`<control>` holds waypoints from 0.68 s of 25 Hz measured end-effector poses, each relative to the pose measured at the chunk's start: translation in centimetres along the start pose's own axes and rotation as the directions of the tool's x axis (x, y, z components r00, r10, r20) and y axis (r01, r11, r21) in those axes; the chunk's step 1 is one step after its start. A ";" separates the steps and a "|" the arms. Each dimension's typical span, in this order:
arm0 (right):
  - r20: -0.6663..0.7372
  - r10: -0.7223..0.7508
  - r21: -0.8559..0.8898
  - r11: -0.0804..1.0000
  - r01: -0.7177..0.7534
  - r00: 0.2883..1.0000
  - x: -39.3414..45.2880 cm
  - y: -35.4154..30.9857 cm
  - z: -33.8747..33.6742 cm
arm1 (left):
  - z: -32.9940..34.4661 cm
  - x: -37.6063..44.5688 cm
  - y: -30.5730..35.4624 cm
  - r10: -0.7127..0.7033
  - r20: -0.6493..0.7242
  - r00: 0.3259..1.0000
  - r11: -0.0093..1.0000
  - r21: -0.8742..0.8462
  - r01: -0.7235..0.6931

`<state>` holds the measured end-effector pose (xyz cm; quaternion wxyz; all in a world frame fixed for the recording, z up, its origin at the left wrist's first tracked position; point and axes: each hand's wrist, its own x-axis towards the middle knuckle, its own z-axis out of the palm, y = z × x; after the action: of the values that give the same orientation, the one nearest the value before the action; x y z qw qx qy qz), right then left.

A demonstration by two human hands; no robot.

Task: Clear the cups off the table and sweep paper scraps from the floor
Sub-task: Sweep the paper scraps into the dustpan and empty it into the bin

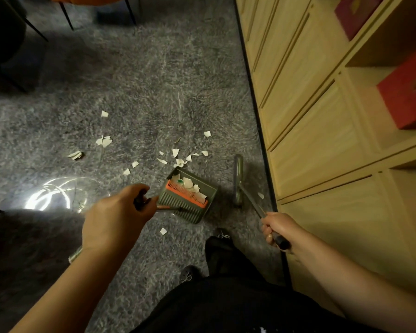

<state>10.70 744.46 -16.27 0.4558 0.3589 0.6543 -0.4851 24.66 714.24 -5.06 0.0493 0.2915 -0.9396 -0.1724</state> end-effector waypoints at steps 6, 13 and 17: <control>-0.127 -0.021 -0.150 0.989 0.002 0.992 4.3 -3.1 -6.3 | 2.9 3.3 5.5 0.005 0.043 0.999 0.999 -0.046 -0.003; -0.080 0.002 -0.450 0.892 -0.038 0.997 7.6 -4.7 -10.8 | 4.8 6.2 9.7 -0.016 0.088 0.996 0.999 -0.040 0.019; -0.007 0.079 -0.327 0.942 -0.077 0.997 8.2 -6.4 -10.0 | 4.4 6.7 9.9 -0.064 0.071 0.995 0.997 -0.049 0.068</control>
<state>-0.31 752.54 -20.93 0.5299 0.3027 0.7094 -0.3526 13.09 719.39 -5.77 0.0185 0.3148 -0.9259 -0.2080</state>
